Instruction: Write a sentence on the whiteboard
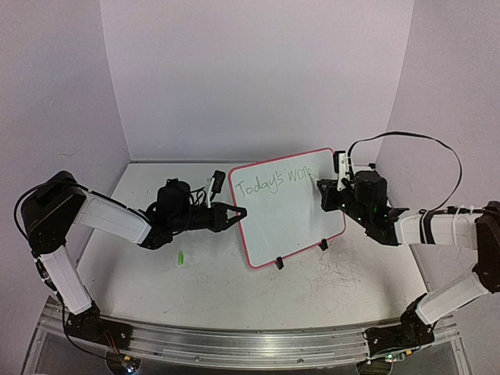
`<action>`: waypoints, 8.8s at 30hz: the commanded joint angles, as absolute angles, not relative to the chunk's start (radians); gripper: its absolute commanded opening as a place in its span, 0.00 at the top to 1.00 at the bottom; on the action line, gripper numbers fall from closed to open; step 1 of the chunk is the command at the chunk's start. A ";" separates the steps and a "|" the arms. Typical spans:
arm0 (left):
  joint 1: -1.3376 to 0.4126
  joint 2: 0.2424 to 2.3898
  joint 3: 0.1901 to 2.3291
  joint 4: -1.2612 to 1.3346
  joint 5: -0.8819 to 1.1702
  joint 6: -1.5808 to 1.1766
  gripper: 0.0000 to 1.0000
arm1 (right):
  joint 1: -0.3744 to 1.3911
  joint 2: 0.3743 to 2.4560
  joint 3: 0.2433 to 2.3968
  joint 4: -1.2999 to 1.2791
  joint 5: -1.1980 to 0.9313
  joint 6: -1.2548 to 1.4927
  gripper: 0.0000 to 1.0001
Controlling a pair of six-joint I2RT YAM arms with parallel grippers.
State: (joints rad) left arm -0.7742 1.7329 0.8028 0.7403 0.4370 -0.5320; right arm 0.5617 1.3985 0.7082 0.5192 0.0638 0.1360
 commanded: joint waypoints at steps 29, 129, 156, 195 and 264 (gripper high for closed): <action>-0.778 1.680 0.789 0.741 0.444 -0.512 1.00 | 0.563 1.427 0.758 0.499 0.099 0.153 1.00; -0.778 1.668 0.790 0.732 0.443 -0.512 1.00 | 0.556 1.407 0.728 0.504 0.127 0.179 1.00; -0.778 1.669 0.792 0.730 0.443 -0.511 1.00 | 0.536 1.337 0.744 0.529 0.097 0.165 1.00; -0.778 1.663 0.790 0.730 0.444 -0.508 1.00 | 0.525 1.396 0.709 0.518 0.115 0.190 1.00; -0.778 1.661 0.781 0.730 0.435 -0.514 1.00 | 0.474 1.372 0.770 0.529 0.051 0.182 1.00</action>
